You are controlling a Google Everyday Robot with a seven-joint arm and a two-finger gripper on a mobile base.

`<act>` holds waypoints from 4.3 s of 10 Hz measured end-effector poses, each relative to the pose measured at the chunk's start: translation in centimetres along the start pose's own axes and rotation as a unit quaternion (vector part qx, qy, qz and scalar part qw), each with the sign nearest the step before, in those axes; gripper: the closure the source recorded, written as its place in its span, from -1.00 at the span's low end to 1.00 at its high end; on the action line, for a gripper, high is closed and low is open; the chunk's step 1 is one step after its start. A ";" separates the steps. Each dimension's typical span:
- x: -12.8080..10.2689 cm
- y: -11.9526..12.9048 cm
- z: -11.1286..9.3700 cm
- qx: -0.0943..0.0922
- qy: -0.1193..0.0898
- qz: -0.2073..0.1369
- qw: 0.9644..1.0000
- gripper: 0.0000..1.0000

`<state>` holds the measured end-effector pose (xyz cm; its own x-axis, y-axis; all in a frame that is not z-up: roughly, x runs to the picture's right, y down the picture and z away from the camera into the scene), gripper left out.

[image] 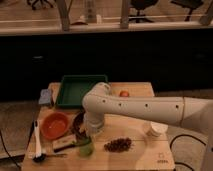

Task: Place pepper in plastic cup

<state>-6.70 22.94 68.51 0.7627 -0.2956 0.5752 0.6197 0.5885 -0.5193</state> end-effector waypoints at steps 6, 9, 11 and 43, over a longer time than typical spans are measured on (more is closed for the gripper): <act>0.2 -0.1 0.1 -0.001 -0.001 0.003 1.000 0.23; 0.3 -0.2 0.2 -0.001 -0.002 0.004 1.000 0.07; 0.3 -0.2 0.1 -0.001 -0.002 0.005 1.000 0.17; 0.1 -0.4 0.6 -0.005 -0.003 -0.008 1.000 0.12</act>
<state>-6.99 23.11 69.12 0.7511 -0.3014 0.5874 0.6344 0.5759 -0.5157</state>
